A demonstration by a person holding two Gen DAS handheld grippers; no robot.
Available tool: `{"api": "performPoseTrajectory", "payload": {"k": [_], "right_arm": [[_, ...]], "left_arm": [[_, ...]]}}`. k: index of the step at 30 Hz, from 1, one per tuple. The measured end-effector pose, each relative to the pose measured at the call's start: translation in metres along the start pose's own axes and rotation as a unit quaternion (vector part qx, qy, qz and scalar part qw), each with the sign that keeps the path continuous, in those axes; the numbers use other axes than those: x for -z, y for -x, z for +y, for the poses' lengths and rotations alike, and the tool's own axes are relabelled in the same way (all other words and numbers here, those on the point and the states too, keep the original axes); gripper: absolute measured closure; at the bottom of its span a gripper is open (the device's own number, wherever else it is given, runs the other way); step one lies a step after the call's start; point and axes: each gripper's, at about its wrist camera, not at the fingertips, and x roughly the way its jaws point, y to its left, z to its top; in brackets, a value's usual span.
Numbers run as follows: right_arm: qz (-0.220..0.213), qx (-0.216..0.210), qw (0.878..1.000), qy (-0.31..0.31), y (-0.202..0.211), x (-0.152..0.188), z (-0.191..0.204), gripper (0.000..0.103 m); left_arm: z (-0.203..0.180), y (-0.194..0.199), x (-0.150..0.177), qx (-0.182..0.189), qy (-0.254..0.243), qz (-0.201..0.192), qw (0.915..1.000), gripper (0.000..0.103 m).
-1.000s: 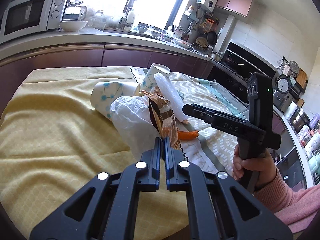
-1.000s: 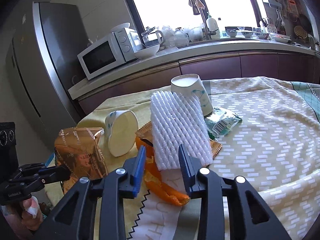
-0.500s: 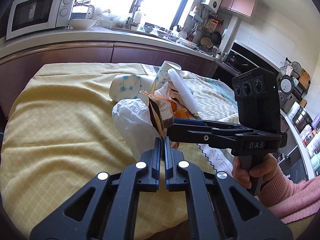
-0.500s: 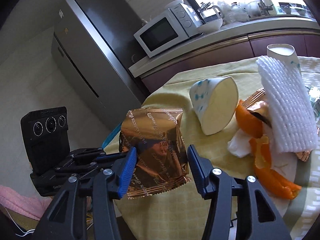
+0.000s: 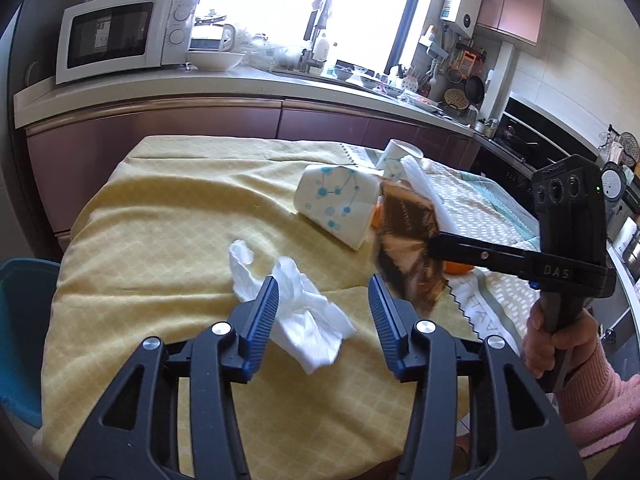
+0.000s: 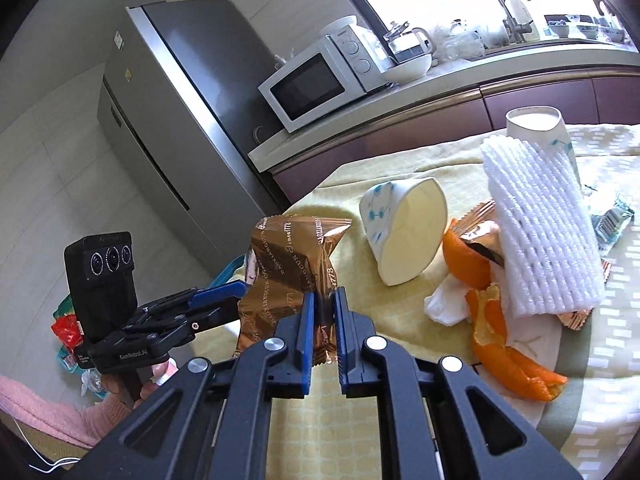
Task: Collect trash
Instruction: 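Grasp the gold foil bag with the right tool while the left tool grasps a white tissue, then carry the foil bag and tissue to the teal bin and release both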
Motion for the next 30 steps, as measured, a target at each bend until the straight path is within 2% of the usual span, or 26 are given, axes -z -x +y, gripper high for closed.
{"api": "performPoseTrajectory", "payload": {"k": [4,7,11,15,16,20,22,30], "right_arm": [[-0.003,0.013,1.0,-0.006,-0.001,-0.002,-0.004,0.094],[-0.001,0.017,1.0,-0.002,-0.004,-0.002,-0.003,0.094],[0.003,0.016,1.0,0.0,-0.009,-0.002,-0.001,0.094],[0.007,0.014,1.0,0.003,-0.015,-0.004,0.002,0.094],[0.009,0.014,1.0,0.002,-0.017,-0.005,0.002,0.094],[0.011,0.013,1.0,0.004,-0.019,-0.005,0.004,0.094],[0.012,0.013,1.0,0.005,-0.021,-0.006,0.005,0.094],[0.019,0.004,1.0,0.019,-0.037,-0.013,0.021,0.094]], "left_arm": [[0.008,-0.013,0.005,-0.064,-0.003,0.019,0.9978,0.053],[0.009,-0.017,0.011,-0.087,-0.004,0.029,0.9958,0.053],[0.013,-0.013,0.017,-0.096,0.003,0.03,0.9949,0.052],[0.019,-0.017,0.024,-0.105,0.013,0.051,0.9931,0.052],[0.019,-0.017,0.025,-0.099,0.018,0.051,0.9936,0.054],[0.024,-0.016,0.024,-0.069,0.036,0.052,0.9957,0.08],[0.024,-0.013,0.026,-0.065,0.038,0.048,0.996,0.086],[0.032,0.013,0.021,-0.069,0.052,0.02,0.9961,0.09]]}}
